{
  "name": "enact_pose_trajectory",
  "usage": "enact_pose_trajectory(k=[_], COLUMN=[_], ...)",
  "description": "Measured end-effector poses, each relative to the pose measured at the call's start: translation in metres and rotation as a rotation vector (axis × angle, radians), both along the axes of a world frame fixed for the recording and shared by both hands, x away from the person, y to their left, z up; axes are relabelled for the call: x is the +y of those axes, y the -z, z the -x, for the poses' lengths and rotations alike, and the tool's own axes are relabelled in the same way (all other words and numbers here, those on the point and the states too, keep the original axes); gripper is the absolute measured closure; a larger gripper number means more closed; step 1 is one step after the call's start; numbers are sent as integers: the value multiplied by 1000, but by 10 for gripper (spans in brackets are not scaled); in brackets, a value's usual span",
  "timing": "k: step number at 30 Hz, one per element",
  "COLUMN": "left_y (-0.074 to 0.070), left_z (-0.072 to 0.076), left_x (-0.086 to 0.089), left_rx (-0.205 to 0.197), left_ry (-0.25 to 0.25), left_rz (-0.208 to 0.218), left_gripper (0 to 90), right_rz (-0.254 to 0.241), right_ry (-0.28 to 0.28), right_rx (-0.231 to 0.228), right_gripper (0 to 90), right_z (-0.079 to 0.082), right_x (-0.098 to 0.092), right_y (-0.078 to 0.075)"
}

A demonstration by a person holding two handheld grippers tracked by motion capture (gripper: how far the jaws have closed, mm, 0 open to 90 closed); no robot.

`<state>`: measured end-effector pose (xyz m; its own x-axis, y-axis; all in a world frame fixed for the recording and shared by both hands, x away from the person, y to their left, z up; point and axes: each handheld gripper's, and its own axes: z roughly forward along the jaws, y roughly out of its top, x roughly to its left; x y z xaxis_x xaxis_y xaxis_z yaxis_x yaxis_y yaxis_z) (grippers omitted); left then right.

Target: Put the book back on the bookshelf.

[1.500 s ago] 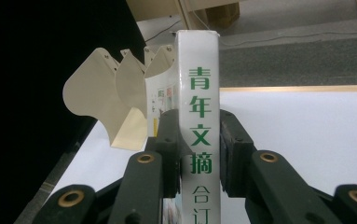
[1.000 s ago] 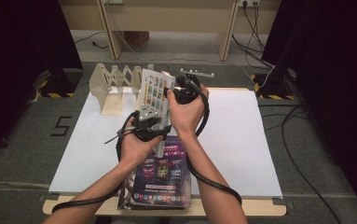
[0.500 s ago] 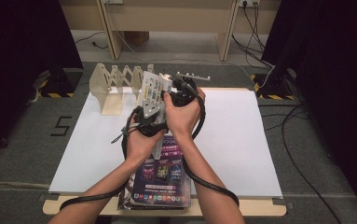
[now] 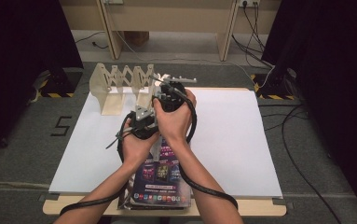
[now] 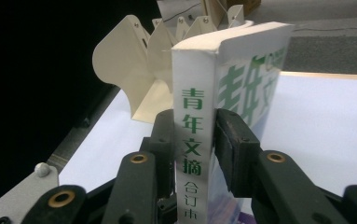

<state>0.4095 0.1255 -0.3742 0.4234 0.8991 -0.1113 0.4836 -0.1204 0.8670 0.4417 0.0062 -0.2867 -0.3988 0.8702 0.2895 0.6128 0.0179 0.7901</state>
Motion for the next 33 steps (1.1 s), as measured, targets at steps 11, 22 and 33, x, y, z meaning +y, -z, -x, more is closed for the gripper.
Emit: enact_pose_trajectory(k=[11, 22, 33], left_y=[17, 11, 8], left_z=[-2, -8, -10], left_x=[3, 20, 53], left_rx=[53, 52, 32], left_ry=[59, 61, 76], left_rz=[-19, 55, 124], left_gripper=[722, 733, 734], right_rz=[-82, -132, -116], right_ry=[-82, 43, 137], right_rx=[-35, -77, 84], right_gripper=[707, 658, 652], right_z=[-2, 3, 8], right_x=[-4, -85, -148], right_y=[-9, -10, 68])
